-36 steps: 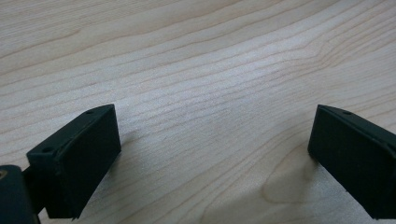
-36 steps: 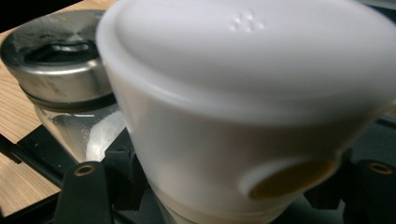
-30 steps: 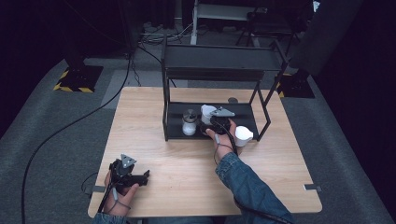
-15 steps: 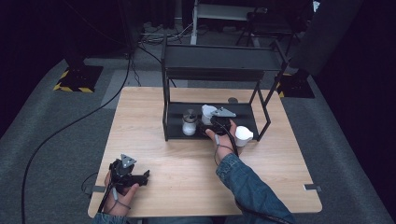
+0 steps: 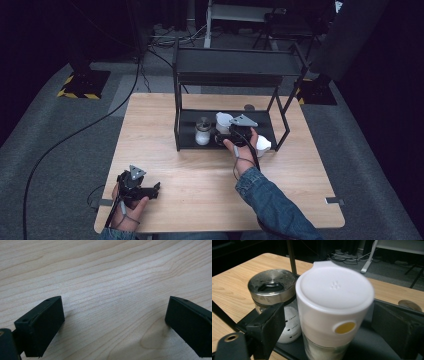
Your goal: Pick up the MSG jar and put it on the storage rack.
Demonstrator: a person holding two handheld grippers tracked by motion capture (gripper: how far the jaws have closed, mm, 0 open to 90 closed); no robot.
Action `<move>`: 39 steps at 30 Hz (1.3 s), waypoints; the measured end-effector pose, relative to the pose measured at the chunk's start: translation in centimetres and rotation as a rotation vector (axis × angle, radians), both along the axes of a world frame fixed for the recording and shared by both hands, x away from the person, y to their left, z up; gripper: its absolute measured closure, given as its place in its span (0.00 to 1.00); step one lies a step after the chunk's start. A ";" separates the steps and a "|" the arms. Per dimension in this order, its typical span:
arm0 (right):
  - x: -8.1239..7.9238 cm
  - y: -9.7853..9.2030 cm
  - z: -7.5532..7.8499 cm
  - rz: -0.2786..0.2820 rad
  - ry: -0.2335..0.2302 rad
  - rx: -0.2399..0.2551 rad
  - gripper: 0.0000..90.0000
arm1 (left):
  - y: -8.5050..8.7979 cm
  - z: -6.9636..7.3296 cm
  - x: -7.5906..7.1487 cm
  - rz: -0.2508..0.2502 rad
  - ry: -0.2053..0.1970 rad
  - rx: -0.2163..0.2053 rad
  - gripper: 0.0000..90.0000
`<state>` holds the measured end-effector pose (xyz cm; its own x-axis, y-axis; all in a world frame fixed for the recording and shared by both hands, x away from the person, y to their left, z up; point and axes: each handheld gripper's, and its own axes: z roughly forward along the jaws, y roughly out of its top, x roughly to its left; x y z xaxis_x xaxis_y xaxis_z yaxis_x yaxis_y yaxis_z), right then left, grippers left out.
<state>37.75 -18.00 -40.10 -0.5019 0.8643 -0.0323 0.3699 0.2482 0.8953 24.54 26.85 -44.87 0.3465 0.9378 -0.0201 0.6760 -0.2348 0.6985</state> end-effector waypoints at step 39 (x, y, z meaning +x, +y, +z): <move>-3.6 -6.5 3.5 0.017 -0.039 -0.013 0.10 | 0.0 0.0 0.1 -0.003 0.002 0.003 0.02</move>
<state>34.12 -24.47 -36.61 -0.5149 0.8549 -0.0635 0.3303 0.2662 0.9056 24.64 26.85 -44.84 0.3489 0.9370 -0.0181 0.6769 -0.2386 0.6963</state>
